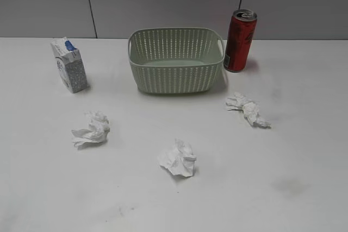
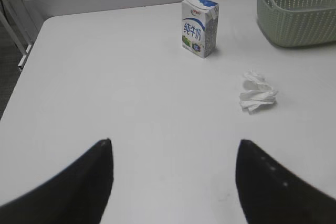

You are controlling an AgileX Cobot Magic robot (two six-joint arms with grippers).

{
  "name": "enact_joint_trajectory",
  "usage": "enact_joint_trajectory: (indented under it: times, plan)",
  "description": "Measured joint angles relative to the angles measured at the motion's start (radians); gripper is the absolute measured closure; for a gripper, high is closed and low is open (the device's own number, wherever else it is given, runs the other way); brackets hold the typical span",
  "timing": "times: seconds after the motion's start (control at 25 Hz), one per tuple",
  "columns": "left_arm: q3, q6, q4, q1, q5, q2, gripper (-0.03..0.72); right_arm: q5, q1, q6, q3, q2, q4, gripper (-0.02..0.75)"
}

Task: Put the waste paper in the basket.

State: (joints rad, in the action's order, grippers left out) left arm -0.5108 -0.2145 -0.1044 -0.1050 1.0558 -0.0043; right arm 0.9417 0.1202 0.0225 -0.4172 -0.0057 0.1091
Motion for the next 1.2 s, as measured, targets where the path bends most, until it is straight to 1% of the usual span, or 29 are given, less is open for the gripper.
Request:
enact_joint_trajectory:
  times: [0.96, 1.04, 1.2]
  plan:
    - [0.000, 0.000, 0.000, 0.000, 0.000, 0.000, 0.137, -0.004, 0.000, 0.000, -0.002, 0.000, 0.000, 0.147]
    - [0.000, 0.000, 0.000, 0.000, 0.000, 0.000, 0.137, -0.024, 0.000, 0.001, -0.012, 0.002, 0.000, 0.147]
    - [0.000, 0.000, 0.000, 0.000, 0.000, 0.000, 0.137, -0.161, 0.000, 0.044, -0.024, 0.054, 0.005, 0.147]
